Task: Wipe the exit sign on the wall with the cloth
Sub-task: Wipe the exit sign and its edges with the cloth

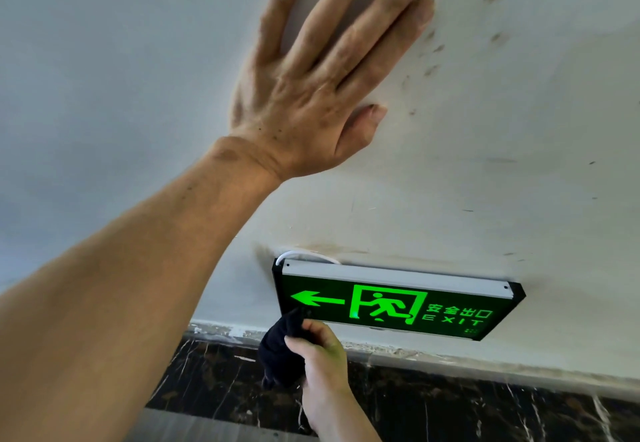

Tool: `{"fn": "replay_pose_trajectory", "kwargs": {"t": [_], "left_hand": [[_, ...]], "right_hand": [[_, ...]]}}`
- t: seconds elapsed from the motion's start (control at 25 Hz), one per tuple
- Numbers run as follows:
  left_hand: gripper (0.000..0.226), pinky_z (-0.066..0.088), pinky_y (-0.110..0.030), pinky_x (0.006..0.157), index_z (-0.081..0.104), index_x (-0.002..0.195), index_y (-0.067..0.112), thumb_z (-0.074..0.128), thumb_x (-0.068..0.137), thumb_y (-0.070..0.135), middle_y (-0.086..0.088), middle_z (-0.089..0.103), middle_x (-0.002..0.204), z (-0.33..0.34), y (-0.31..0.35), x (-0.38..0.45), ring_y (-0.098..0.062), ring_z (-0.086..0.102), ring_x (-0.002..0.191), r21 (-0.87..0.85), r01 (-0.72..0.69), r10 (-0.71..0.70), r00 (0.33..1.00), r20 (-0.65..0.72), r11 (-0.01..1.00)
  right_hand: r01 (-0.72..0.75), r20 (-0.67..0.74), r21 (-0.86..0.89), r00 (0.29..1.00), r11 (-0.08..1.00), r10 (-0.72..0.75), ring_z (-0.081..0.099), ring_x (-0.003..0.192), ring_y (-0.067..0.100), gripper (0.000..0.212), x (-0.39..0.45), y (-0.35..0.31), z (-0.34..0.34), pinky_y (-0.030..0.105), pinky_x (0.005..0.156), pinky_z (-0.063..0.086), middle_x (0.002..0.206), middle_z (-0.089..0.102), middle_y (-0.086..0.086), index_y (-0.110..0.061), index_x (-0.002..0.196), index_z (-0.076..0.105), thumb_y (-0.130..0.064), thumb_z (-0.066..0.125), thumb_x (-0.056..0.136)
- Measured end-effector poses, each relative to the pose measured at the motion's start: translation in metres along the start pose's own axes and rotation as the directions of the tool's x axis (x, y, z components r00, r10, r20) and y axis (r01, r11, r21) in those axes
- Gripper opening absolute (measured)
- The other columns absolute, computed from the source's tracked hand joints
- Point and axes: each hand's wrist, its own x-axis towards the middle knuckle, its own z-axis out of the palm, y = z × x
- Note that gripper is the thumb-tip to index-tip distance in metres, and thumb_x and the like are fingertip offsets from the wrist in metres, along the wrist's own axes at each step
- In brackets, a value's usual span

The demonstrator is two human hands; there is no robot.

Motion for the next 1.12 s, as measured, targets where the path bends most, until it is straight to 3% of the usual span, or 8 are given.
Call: {"fn": "replay_pose_trajectory", "kwargs": {"t": [0.36, 0.6, 0.64, 0.72, 0.8, 0.84, 0.92, 1.12], "left_hand": [[0.065, 0.019, -0.063, 0.116, 0.036, 0.154, 0.009, 0.052, 0.095, 0.033, -0.013, 0.041, 0.156, -0.023, 0.001, 0.003, -0.039, 0.029, 0.144, -0.140, 0.031, -0.014, 0.993, 0.117, 0.990], [0.062, 0.017, -0.053, 0.122, 0.035, 0.153, 0.009, 0.050, 0.096, 0.032, -0.015, 0.033, 0.161, -0.079, 0.062, -0.019, -0.033, 0.027, 0.149, -0.421, 0.305, -0.162, 0.926, 0.341, 0.854], [0.062, 0.021, -0.048, 0.123, 0.035, 0.154, 0.013, 0.048, 0.097, 0.034, -0.009, 0.032, 0.162, -0.093, 0.084, -0.033, -0.027, 0.028, 0.149, -0.484, 0.450, -0.228, 0.864, 0.450, 0.750], [0.058, 0.026, -0.038, 0.121, 0.031, 0.153, 0.036, 0.042, 0.098, 0.048, 0.020, 0.026, 0.161, -0.123, 0.127, -0.062, -0.001, 0.026, 0.147, -0.474, 0.798, -0.238, 0.576, 0.782, 0.371], [0.040, 0.032, -0.027, 0.118, 0.031, 0.137, 0.060, 0.044, 0.100, 0.053, 0.037, 0.029, 0.150, -0.144, 0.163, -0.088, 0.018, 0.028, 0.138, -0.252, 0.966, -0.032, 0.251, 0.967, -0.052], [0.035, 0.035, -0.018, 0.113, 0.034, 0.130, 0.063, 0.047, 0.101, 0.048, 0.033, 0.037, 0.149, -0.152, 0.176, -0.100, 0.019, 0.034, 0.133, -0.129, 0.970, 0.079, 0.147, 0.986, -0.205], [0.030, 0.041, -0.014, 0.107, 0.048, 0.128, 0.052, 0.049, 0.100, 0.041, 0.018, 0.058, 0.140, -0.162, 0.193, -0.115, 0.013, 0.051, 0.124, 0.059, 0.920, 0.233, 0.035, 0.972, -0.388], [0.037, 0.054, -0.050, 0.100, 0.068, 0.125, 0.024, 0.064, 0.093, 0.043, -0.005, 0.075, 0.120, -0.179, 0.201, -0.126, -0.023, 0.068, 0.116, 0.324, 0.677, 0.352, -0.101, 0.930, -0.661]], "right_hand": [[0.233, -0.123, -0.061, 0.963, 0.971, -0.239, 0.065, 0.100, 0.049, 0.024, -0.073, -0.046, -0.087, 0.067, 0.091, 0.049, 0.095, 0.075, 0.022, -0.004, 0.094, 0.070, 0.013, 0.070, 0.077], [0.331, -0.136, -0.049, 0.932, 0.942, -0.335, 0.068, 0.098, 0.040, 0.025, -0.107, -0.079, -0.120, 0.061, 0.090, 0.052, 0.091, 0.078, 0.012, -0.011, 0.094, 0.073, 0.009, 0.069, 0.079], [0.351, -0.134, -0.075, 0.924, 0.933, -0.358, 0.068, 0.097, 0.039, 0.025, -0.110, -0.083, -0.123, 0.059, 0.090, 0.053, 0.089, 0.078, 0.010, -0.012, 0.093, 0.073, 0.009, 0.069, 0.079], [0.386, -0.125, -0.139, 0.907, 0.912, -0.403, 0.069, 0.096, 0.036, 0.026, -0.116, -0.089, -0.128, 0.053, 0.088, 0.055, 0.087, 0.079, 0.008, -0.015, 0.088, 0.074, 0.009, 0.069, 0.079], [0.412, -0.097, -0.223, 0.892, 0.883, -0.441, 0.071, 0.094, 0.031, 0.028, -0.120, -0.093, -0.133, 0.047, 0.085, 0.056, 0.089, 0.079, 0.005, -0.021, 0.085, 0.075, 0.006, 0.071, 0.079], [0.425, -0.077, -0.273, 0.885, 0.863, -0.460, 0.072, 0.092, 0.027, 0.029, -0.121, -0.094, -0.134, 0.045, 0.085, 0.056, 0.089, 0.079, 0.003, -0.025, 0.085, 0.076, 0.003, 0.073, 0.079], [0.446, -0.026, -0.343, 0.875, 0.827, -0.483, 0.074, 0.089, 0.020, 0.029, -0.124, -0.095, -0.135, 0.040, 0.084, 0.057, 0.089, 0.080, 0.000, -0.032, 0.086, 0.075, -0.004, 0.077, 0.076], [0.492, 0.040, -0.457, 0.844, 0.741, -0.535, 0.072, 0.085, 0.008, 0.029, -0.131, -0.094, -0.124, 0.028, 0.075, 0.056, 0.089, 0.078, -0.010, -0.041, 0.088, 0.073, -0.018, 0.080, 0.071]]}}
